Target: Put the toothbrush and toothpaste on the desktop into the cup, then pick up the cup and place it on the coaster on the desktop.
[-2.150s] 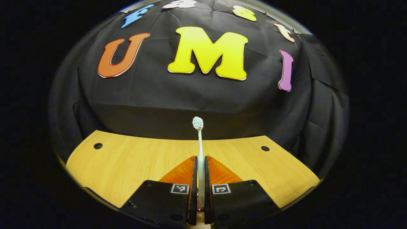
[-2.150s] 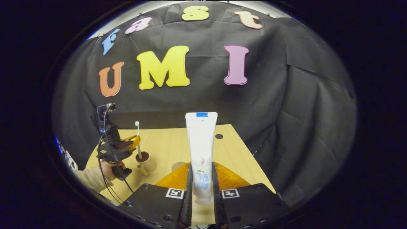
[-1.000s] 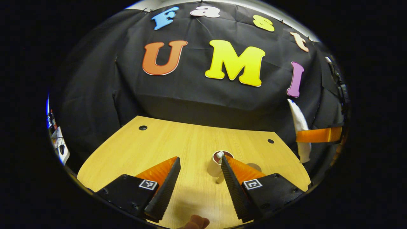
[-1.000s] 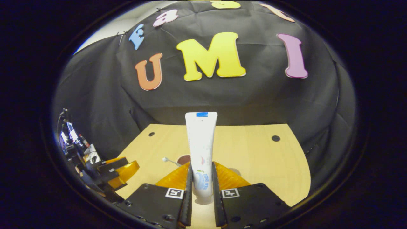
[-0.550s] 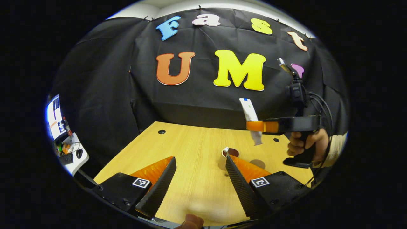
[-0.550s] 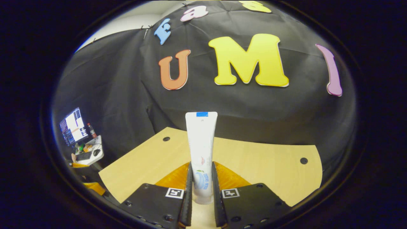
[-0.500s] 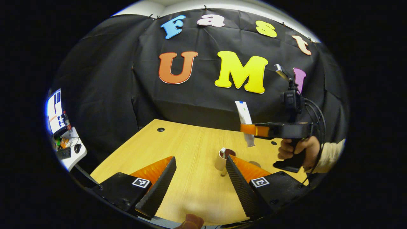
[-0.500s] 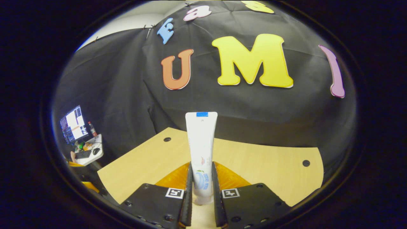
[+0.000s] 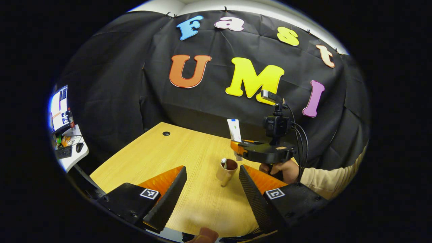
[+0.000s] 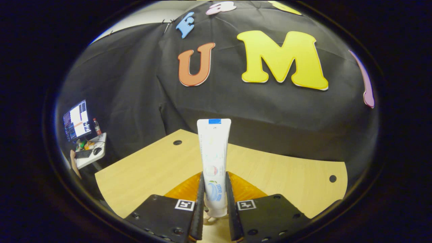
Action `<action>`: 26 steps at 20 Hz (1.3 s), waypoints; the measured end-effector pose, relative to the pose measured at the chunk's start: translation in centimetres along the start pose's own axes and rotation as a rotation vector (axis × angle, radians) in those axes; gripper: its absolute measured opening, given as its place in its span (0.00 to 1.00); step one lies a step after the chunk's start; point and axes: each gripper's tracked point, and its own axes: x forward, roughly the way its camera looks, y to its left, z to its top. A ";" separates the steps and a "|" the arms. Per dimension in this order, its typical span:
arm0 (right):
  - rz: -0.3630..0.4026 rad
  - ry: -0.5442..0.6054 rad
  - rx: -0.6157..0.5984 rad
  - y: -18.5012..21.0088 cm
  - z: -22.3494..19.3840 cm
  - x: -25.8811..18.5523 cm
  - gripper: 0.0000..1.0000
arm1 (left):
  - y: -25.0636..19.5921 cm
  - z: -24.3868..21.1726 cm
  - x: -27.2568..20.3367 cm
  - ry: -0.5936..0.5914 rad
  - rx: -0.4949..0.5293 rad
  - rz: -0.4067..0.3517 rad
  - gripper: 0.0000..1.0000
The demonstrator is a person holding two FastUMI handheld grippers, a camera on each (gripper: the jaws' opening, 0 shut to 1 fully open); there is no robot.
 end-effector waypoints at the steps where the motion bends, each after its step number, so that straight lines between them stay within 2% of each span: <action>1: -0.005 0.005 -0.005 0.0 -0.3 0.4 0.34 | 0.2 -0.1 0.1 0.006 0.002 -0.002 0.99; 6: -0.052 0.065 -0.030 -0.7 -3.3 2.4 0.33 | 1.4 -0.9 0.5 0.041 0.018 -0.003 0.98; 8: -0.074 0.050 -0.033 -0.9 -3.0 2.2 0.33 | 1.9 -1.0 0.8 0.052 0.016 -0.006 0.98; 10: -0.063 0.045 -0.026 -0.6 -2.7 1.5 0.33 | 2.1 -1.0 1.1 0.061 0.006 -0.016 1.00; 14: -0.065 0.050 -0.028 -0.3 -3.2 0.8 0.31 | 2.3 -1.2 1.5 0.071 0.012 -0.035 0.98; 16: -0.028 0.039 -0.007 0.6 -3.0 -0.1 0.41 | 2.2 -1.5 1.6 0.083 0.013 -0.049 0.98; 18: -0.027 0.014 -0.022 0.7 -2.1 -2.0 0.64 | 1.8 -1.5 2.1 0.090 0.014 -0.069 0.98; 19: -0.022 0.002 -0.029 0.9 -1.8 -2.9 0.69 | 1.7 -1.5 2.4 0.090 0.014 -0.079 0.98; 20: -0.020 -0.005 -0.031 0.9 -1.5 -4.1 0.78 | 1.4 -1.5 2.7 0.095 0.014 -0.094 0.98; 21: -0.023 -0.012 -0.027 0.8 -1.2 -5.2 0.80 | 1.1 -1.5 3.3 0.099 0.018 -0.108 0.98; 23: -0.027 -0.037 -0.011 0.7 -0.2 -7.7 0.92 | 0.7 -1.5 4.6 0.113 0.027 -0.128 0.98; 26: -0.054 -0.079 -0.006 -0.1 1.7 -11.6 0.94 | -0.5 -2.5 7.2 0.146 0.039 -0.158 0.98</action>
